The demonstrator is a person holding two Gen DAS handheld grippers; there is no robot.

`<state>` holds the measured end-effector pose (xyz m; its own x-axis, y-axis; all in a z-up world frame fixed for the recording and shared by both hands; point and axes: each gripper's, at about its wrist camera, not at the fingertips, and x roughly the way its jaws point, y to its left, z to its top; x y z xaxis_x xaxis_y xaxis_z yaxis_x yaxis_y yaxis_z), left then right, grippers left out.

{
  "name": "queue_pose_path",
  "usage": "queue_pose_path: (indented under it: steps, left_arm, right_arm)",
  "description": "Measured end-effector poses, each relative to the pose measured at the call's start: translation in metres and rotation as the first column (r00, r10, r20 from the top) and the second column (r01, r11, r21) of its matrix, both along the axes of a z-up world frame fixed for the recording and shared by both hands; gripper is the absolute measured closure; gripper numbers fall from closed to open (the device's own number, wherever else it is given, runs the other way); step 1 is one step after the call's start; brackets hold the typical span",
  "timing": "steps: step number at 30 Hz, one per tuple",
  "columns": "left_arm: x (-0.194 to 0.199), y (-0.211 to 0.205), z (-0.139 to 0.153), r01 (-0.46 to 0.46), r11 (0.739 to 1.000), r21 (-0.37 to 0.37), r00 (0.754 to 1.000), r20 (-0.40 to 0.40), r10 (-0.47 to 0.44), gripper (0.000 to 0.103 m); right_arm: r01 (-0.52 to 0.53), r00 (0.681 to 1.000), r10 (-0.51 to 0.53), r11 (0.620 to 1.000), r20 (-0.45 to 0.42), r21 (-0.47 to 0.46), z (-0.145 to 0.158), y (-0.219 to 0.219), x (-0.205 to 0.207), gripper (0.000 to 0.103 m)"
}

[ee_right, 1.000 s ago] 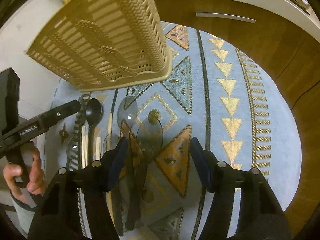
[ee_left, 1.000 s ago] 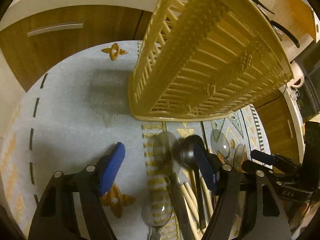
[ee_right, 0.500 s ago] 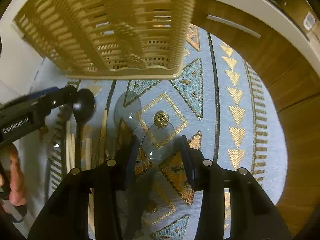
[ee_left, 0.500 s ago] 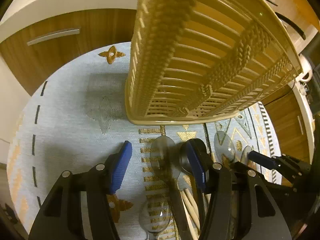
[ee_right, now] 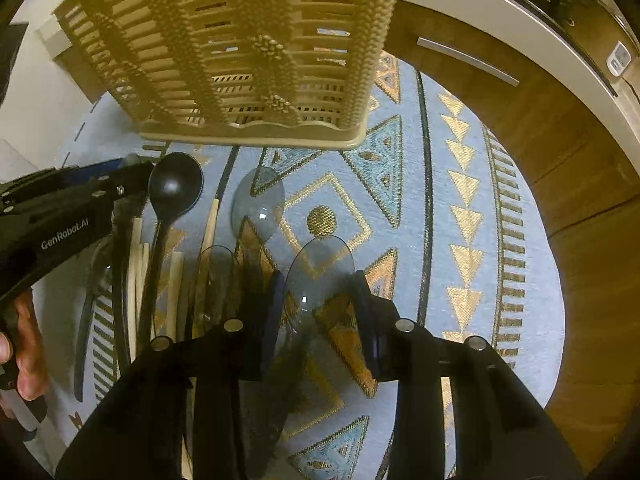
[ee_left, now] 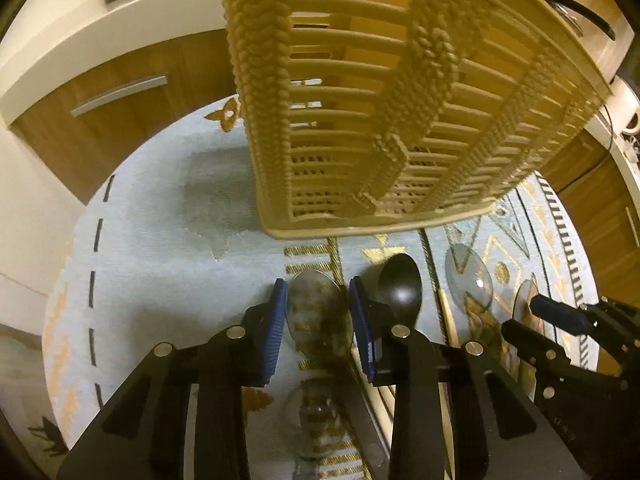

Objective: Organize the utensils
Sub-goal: 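Lift the clear spoons with both grippers and release them into the beige caddy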

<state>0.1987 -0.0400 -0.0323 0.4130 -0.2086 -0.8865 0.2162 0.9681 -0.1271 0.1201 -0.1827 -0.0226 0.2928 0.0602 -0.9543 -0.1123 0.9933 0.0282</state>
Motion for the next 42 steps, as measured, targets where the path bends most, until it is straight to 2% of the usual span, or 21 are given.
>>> queue_pose_path:
  steps: [4,7,13,16,19,22,25,29,31,34,38,42]
  left_arm:
    - [-0.024,0.002,0.017,0.02,0.997,-0.071,0.998,0.063,-0.016,0.074]
    - [-0.049,0.023,0.048,0.047,0.986,-0.159,0.99,0.142,-0.024,0.074]
    - [-0.096,0.046,0.116,0.09,0.954,-0.287,0.944,0.329,0.01,0.075]
    - [-0.105,0.051,0.15,0.11,0.939,-0.327,0.903,0.427,0.043,0.075]
    - [-0.1,0.042,0.178,0.117,0.936,-0.332,0.861,0.504,0.071,0.075]
    - [-0.09,0.037,0.208,0.125,0.935,-0.331,0.821,0.564,0.09,0.075]
    - [-0.078,0.035,0.227,0.119,0.938,-0.324,0.782,0.614,0.113,0.075]
    - [-0.068,0.032,0.243,0.1,0.948,-0.301,0.736,0.663,0.133,0.075]
    - [-0.062,0.03,0.247,0.083,0.956,-0.282,0.71,0.69,0.142,0.075]
    - [-0.05,0.027,0.242,0.053,0.967,-0.251,0.688,0.711,0.146,0.075]
    - [-0.033,0.026,0.227,0.021,0.978,-0.21,0.679,0.721,0.14,0.075]
    - [-0.017,0.027,0.207,0.013,0.98,-0.2,0.703,0.699,0.133,0.075]
  right_arm:
    - [-0.004,0.998,0.001,0.999,0.059,0.054,0.017,-0.014,-0.015,0.072]
    - [-0.012,0.992,-0.004,0.993,0.13,0.121,0.038,-0.025,-0.031,0.072]
    - [-0.042,0.938,-0.021,0.984,0.345,0.173,0.101,-0.042,-0.063,0.072]
    - [-0.047,0.89,-0.041,0.982,0.454,0.181,0.136,-0.047,-0.071,0.072]
    - [-0.048,0.813,-0.062,0.984,0.579,0.173,0.176,-0.045,-0.072,0.072]
    - [-0.033,0.755,-0.082,0.986,0.651,0.163,0.202,-0.043,-0.065,0.072]
    - [0.008,0.67,-0.121,0.988,0.732,0.156,0.226,-0.043,-0.053,0.072]
    - [0.063,0.589,-0.17,0.984,0.79,0.165,0.236,-0.051,-0.024,0.072]
    - [0.084,0.556,-0.187,0.982,0.81,0.169,0.234,-0.055,-0.009,0.072]
    - [0.117,0.518,-0.187,0.982,0.835,0.148,0.229,-0.056,0.007,0.072]
    - [0.137,0.51,-0.18,0.982,0.841,0.127,0.214,-0.056,0.031,0.072]
    - [0.143,0.538,-0.163,0.984,0.827,0.101,0.192,-0.05,0.049,0.072]
